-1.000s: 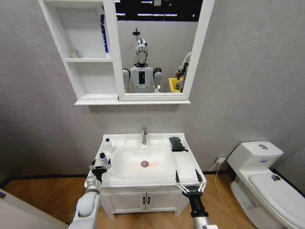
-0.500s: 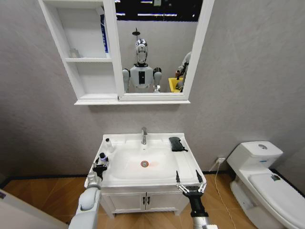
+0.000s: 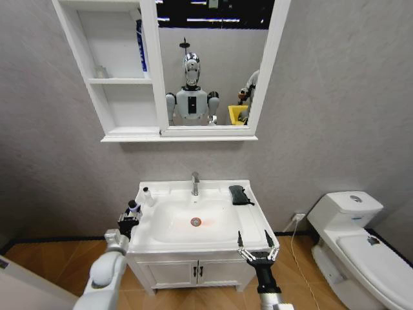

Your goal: Move facial cleanser and shampoo from washbasin to cabinet, then wipe washbasin with towel.

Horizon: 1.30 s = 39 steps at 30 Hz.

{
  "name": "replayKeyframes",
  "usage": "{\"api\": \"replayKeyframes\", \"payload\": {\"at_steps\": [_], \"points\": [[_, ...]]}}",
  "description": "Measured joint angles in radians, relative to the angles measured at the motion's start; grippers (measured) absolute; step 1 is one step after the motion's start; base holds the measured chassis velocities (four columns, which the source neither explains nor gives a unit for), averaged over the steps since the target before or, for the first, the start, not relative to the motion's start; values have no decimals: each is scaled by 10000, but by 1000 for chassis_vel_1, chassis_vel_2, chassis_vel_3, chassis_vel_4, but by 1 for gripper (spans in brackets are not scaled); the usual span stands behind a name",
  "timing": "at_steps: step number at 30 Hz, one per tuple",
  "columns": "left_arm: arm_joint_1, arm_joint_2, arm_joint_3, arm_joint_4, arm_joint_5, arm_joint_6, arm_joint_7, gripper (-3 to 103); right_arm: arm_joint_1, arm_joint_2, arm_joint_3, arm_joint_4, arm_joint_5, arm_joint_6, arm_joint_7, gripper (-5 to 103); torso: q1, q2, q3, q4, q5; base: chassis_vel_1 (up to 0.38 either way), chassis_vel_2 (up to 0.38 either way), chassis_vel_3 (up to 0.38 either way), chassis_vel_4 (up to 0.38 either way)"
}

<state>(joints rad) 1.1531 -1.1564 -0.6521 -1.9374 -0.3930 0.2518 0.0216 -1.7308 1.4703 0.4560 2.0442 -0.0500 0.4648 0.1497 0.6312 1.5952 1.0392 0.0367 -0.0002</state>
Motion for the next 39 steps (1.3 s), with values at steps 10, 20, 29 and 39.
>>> {"api": "replayKeyframes", "payload": {"at_steps": [10, 20, 29, 39], "points": [[-3438, 5861, 221, -456, -6126, 2749, -917, 43, 86, -12, -6, -183, 63, -44, 0, 100, 1, 0, 1, -2, 1, 0, 0, 0, 0], [-7443, 7219, 2522, 1039, -7899, 3771, -838, 43, 174, 30, -70, -409, 28, -9, 3, 100, 1, -1, 2, 2, -5, 0, 0, 0, 0], [-12278, 5558, 6494, 3533, -7340, 3989, -1070, 43, 134, 33, 19, -378, 82, 29, 30, 100, 3, -1, 3, -4, 4, 0, 0, 0, 0], [-13365, 4347, 7295, 5401, -6040, 3973, -911, 43, 122, -57, 160, -454, 249, 132, 84, 100, 4, -2, 2, -2, 2, 0, 0, 0, 0]]}}
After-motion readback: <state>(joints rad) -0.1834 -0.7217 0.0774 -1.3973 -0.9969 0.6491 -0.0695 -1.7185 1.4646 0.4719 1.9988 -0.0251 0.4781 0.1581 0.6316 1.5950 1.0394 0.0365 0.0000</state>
